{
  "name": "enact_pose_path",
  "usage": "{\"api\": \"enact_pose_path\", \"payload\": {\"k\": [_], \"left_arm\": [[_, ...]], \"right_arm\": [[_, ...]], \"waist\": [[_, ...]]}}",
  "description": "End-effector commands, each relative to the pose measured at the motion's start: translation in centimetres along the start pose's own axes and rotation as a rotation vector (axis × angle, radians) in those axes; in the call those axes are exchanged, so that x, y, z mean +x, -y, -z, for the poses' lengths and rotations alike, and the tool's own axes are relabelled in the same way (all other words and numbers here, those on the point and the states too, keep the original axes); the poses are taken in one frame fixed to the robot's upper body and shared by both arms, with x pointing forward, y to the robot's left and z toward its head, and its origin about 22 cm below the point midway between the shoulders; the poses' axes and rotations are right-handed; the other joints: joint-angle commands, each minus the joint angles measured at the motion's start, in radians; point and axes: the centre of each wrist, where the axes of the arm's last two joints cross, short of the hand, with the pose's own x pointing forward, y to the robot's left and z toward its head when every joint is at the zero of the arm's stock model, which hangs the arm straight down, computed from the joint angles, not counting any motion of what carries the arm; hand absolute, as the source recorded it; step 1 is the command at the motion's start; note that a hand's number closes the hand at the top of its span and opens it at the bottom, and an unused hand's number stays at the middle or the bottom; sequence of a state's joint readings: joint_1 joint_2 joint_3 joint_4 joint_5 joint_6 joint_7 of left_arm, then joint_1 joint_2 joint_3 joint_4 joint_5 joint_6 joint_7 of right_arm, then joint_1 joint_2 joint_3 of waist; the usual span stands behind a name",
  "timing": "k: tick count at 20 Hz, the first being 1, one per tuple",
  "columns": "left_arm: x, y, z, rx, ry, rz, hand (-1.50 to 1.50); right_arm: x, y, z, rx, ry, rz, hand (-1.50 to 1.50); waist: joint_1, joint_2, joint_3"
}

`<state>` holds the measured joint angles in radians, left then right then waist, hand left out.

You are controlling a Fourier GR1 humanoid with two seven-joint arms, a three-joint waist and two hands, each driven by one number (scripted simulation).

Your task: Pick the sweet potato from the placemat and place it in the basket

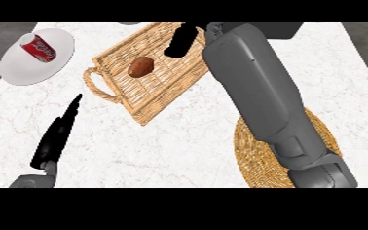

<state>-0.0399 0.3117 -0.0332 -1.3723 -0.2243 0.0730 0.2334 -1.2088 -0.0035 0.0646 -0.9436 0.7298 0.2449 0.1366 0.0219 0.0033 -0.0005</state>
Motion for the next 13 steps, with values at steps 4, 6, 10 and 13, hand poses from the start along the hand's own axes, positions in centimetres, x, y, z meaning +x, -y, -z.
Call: {"api": "enact_pose_path", "payload": {"k": [4,6,10,13], "left_arm": [[-0.7,0.5,-0.8,-0.001,0.005,-0.016,0.00],[1.2,0.2,0.6,0.013,0.012,0.011,0.00],[0.0,0.5,0.2,0.011,-0.012,-0.013,0.00],[0.2,-0.6,-0.7,-0.009,0.006,-0.004,0.00]], "right_arm": [[-0.7,0.4,0.7,-0.138,-0.003,0.143,-1.50],[-0.1,0.3,1.0,-0.212,-0.064,0.213,-1.50],[-3.5,1.7,0.6,-0.258,-0.162,0.324,-1.50],[-5.5,3.7,0.2,-0.314,-0.265,0.373,-1.50]], "waist": [[-0.001,-0.001,0.000],[0.005,0.001,0.000],[-0.011,0.000,0.000],[-0.002,-0.001,0.001]]}}
